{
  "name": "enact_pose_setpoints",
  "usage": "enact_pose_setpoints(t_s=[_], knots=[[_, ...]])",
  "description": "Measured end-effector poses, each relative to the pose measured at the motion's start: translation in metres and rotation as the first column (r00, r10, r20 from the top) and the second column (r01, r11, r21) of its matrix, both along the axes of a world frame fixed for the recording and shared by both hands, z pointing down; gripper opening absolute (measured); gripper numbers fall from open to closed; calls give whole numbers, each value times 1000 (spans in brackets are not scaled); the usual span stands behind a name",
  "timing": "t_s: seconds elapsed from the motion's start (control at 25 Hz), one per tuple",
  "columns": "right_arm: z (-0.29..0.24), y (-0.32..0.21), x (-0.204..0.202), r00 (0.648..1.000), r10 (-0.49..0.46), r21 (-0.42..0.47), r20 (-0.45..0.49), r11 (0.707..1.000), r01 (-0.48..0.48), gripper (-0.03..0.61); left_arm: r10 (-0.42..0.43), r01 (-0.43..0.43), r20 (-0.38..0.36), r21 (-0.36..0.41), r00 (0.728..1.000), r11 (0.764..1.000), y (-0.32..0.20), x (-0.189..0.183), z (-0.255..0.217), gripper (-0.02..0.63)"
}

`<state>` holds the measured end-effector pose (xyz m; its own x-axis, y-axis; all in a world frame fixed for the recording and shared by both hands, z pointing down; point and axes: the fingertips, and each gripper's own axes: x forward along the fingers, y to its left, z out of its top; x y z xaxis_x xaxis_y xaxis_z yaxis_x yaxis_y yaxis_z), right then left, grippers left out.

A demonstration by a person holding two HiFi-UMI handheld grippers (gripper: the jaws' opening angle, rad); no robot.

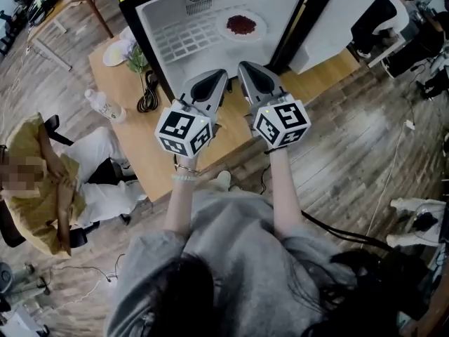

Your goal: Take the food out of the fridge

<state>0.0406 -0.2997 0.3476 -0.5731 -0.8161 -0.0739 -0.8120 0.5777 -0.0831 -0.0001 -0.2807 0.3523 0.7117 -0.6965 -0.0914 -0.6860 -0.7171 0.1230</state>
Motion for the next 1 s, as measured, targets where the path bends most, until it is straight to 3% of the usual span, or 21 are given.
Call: enact_pose_setpoints(t_s=[0.48, 0.6, 0.84, 1.0], knots=[[24, -36, 30, 962, 24, -196, 271, 980, 31, 11, -15, 16, 8, -56, 1000, 998, -27, 6, 15, 8], [31, -50, 46, 935, 66, -248, 349, 968, 25, 84, -22, 22, 8, -71, 1000, 997, -35, 12, 18, 8], [40, -73, 64, 850, 102, -331, 516, 939, 89, 94, -52, 52, 7, -89, 999, 995, -51, 24, 22, 8], [46, -88, 70, 812, 131, -371, 569, 922, 112, 108, -75, 75, 9, -89, 997, 993, -61, 27, 24, 8]])
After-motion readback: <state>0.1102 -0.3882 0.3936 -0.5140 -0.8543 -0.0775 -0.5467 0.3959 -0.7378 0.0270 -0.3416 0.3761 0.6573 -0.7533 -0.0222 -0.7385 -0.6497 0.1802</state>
